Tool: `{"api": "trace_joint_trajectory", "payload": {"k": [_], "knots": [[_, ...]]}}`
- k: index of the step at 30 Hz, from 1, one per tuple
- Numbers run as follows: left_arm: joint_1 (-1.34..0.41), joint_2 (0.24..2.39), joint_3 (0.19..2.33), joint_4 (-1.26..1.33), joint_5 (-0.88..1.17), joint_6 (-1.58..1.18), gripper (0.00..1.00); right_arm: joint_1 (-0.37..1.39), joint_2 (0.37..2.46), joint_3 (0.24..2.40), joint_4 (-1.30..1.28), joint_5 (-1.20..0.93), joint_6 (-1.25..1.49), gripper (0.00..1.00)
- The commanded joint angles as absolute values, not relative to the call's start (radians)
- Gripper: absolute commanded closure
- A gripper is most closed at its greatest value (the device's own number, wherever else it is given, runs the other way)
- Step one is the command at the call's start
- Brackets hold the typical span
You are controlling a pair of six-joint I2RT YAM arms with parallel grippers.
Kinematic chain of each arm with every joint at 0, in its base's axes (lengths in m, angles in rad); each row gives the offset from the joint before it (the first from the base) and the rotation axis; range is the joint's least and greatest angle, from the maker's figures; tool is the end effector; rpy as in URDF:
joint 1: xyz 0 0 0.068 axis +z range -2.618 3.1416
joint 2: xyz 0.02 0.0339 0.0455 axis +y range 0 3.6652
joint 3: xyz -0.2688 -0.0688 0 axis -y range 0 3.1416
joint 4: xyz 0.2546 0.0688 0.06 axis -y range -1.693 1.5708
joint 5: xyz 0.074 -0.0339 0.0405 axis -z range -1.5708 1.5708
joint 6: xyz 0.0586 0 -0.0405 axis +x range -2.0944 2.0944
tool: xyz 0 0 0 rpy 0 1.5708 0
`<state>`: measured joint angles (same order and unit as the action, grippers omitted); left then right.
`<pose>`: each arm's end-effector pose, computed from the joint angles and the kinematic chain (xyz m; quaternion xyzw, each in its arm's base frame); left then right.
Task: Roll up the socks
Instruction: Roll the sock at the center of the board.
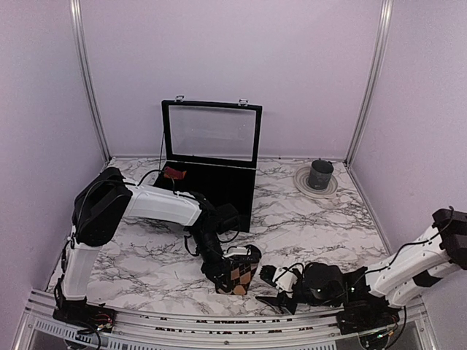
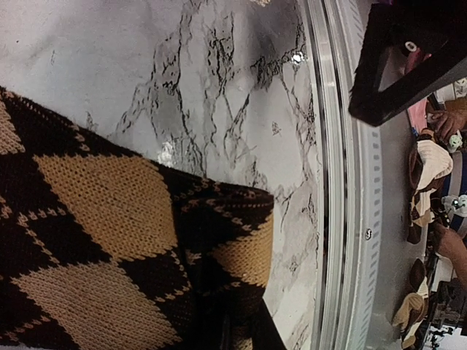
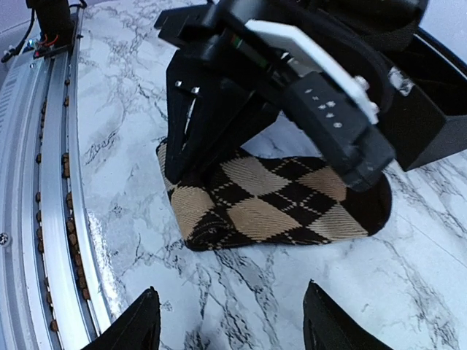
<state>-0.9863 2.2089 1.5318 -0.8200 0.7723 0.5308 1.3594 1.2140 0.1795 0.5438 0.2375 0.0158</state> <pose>0.2002 -0.3767 0.1010 -0.6469 -0.6624 0.3744 0.0517 0.0603 0.2154 0.1155 -0.4824 0.7045 0.2455 0.4590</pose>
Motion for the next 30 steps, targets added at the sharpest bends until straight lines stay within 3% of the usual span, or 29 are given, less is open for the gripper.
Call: {"api": "trace_joint_trajectory", "payload": {"k": [1, 10, 17, 22, 27, 30], "knots": [[-0.999, 2.300, 1.494, -0.900, 0.670, 0.520, 1.00, 1.390, 1.410, 0.320, 0.624, 0.212, -0.155, 0.41], [-0.994, 2.297, 1.496, -0.890, 0.652, 0.515, 1.00, 1.381, 1.637, 0.465, 0.629, 0.126, -0.244, 0.51], [-0.991, 2.295, 1.488, -0.889, 0.661, 0.524, 0.99, 1.361, 1.693, 0.479, 0.627, 0.120, -0.227, 0.74], [-0.992, 2.285, 1.493, -0.896, 0.680, 0.529, 0.78, 1.342, 1.724, 0.493, 0.595, 0.119, -0.183, 0.89], [-0.972, 2.238, 1.473, -0.899, 0.719, 0.549, 0.56, 1.320, 1.743, 0.474, 0.552, 0.083, -0.091, 0.94], [-0.937, 2.181, 1.455, -0.893, 0.755, 0.575, 0.50, 1.314, 1.742, 0.448, 0.559, 0.062, -0.029, 0.96]]}}
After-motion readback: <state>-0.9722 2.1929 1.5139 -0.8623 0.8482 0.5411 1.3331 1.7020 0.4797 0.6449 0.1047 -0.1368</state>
